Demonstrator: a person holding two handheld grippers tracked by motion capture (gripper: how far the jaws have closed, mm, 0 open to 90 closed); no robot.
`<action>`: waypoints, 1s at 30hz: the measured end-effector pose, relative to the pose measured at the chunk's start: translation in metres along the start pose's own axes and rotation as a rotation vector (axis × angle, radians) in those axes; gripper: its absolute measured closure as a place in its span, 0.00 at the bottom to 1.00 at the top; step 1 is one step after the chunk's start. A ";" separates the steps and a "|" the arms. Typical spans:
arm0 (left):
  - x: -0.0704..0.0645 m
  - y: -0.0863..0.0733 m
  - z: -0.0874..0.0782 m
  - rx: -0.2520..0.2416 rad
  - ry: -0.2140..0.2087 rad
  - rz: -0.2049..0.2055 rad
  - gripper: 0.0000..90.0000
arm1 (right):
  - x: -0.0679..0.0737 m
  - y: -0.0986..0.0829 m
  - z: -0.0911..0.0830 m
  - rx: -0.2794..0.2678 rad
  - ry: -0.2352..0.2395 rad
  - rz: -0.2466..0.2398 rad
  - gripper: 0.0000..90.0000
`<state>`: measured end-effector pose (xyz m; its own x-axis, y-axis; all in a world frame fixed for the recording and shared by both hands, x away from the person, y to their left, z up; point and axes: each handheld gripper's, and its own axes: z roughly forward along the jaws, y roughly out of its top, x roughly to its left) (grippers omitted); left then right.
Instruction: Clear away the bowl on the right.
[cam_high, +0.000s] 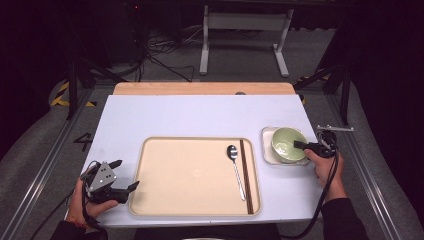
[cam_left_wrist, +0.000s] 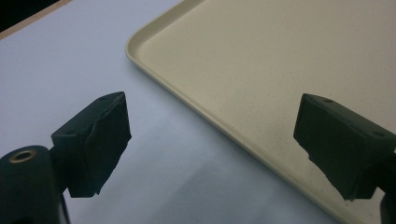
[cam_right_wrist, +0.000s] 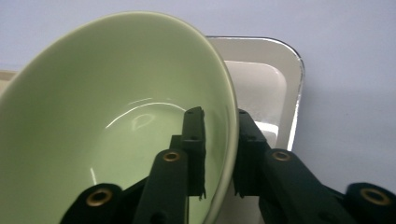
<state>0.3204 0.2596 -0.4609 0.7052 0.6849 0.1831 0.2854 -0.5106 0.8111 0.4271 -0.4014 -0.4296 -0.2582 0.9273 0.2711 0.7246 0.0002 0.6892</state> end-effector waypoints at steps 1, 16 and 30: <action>0.000 -0.001 0.000 -0.001 -0.001 -0.004 0.13 | 0.000 0.000 0.000 -0.003 -0.004 0.002 0.91; -0.001 -0.001 -0.005 -0.011 0.012 0.006 0.13 | 0.004 -0.004 -0.006 -0.049 -0.030 -0.021 0.94; -0.002 -0.001 -0.003 -0.001 0.012 0.005 0.13 | 0.007 -0.001 -0.019 -0.113 -0.065 -0.053 0.93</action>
<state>0.3169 0.2601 -0.4605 0.6985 0.6889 0.1938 0.2813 -0.5133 0.8108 0.4122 -0.4023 -0.4154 -0.2497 0.9492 0.1912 0.6336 0.0109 0.7736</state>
